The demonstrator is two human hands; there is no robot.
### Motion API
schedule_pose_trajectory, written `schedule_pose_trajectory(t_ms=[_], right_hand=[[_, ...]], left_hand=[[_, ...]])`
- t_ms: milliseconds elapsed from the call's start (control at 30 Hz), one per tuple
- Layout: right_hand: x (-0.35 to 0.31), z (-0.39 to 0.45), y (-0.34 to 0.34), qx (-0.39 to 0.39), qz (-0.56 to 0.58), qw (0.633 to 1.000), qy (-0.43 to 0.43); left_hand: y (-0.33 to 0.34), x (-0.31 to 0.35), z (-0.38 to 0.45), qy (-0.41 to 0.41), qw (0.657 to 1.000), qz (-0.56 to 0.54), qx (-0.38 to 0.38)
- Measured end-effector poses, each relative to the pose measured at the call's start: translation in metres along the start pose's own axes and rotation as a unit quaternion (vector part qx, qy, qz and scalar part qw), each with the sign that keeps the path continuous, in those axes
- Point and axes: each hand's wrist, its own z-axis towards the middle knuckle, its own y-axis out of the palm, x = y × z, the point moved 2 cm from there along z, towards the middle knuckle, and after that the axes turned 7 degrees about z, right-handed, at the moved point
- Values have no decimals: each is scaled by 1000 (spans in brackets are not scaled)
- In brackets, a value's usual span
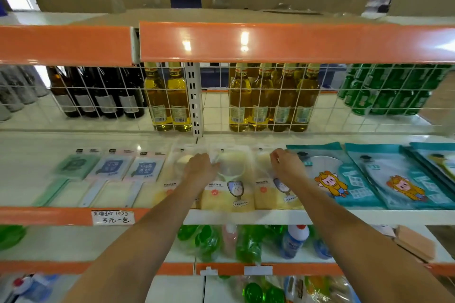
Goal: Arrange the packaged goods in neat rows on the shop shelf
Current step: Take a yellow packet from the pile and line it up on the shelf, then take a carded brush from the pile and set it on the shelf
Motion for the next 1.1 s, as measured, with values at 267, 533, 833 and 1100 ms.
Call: schedule_pose_trajectory(t_ms=[267,533,833,1100], right_hand=[[-8,4,13,-28,-40,998,-41],[-60,4,48,-69,-104,981,-147],[-181,-27,112,-128,-150,932,-305],[-288,-71,175,-177,-106,906,-370]], left_hand=[[5,-4,-11,16,995,65,73],[-8,-31,-39,25,988,115,100],[-49,-121,-84,-65,984,132,101],[-69,-240,-132,-187,973,124,46]])
